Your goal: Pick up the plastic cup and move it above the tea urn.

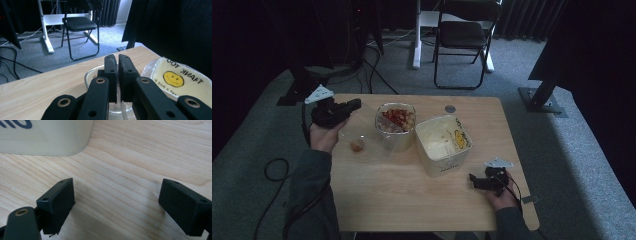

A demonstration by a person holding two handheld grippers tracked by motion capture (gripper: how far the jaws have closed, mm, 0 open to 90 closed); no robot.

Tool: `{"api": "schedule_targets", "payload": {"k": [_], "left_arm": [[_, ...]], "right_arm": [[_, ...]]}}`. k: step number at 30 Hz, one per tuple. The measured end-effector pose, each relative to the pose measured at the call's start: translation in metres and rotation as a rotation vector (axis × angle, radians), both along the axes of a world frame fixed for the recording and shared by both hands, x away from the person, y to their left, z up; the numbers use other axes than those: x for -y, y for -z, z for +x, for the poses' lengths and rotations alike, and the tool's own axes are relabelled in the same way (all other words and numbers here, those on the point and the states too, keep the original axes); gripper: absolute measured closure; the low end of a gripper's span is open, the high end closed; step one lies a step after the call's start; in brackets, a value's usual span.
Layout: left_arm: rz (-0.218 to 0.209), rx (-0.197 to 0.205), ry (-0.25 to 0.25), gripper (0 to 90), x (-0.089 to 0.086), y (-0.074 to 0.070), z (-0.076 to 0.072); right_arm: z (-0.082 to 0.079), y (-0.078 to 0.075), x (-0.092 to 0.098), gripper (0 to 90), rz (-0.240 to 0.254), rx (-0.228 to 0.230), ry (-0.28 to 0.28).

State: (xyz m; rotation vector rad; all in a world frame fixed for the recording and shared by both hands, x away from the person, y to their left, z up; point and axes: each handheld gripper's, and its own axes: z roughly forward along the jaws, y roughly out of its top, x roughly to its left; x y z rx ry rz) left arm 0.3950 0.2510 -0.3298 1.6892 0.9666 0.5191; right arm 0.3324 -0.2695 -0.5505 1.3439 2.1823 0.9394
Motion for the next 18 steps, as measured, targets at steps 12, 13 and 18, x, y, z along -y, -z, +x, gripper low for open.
{"api": "schedule_targets", "payload": {"k": [12, 13, 18], "left_arm": [[-0.024, 0.004, 0.049, 86.7, 0.03, -0.018, 0.021], [-0.033, 0.003, 0.054, 86.7, 0.032, -0.019, 0.023], [-0.034, -0.002, 0.059, 86.7, 0.047, -0.025, 0.034]], "right_arm": [[0.0, 0.0, 0.0, 13.0, 0.0, 0.0, 0.0], [0.0, 0.0, 0.0, 12.9, 0.0, 0.0, 0.0], [0.0, 0.0, 0.0, 12.9, 0.0, 0.0, 0.0]]}}
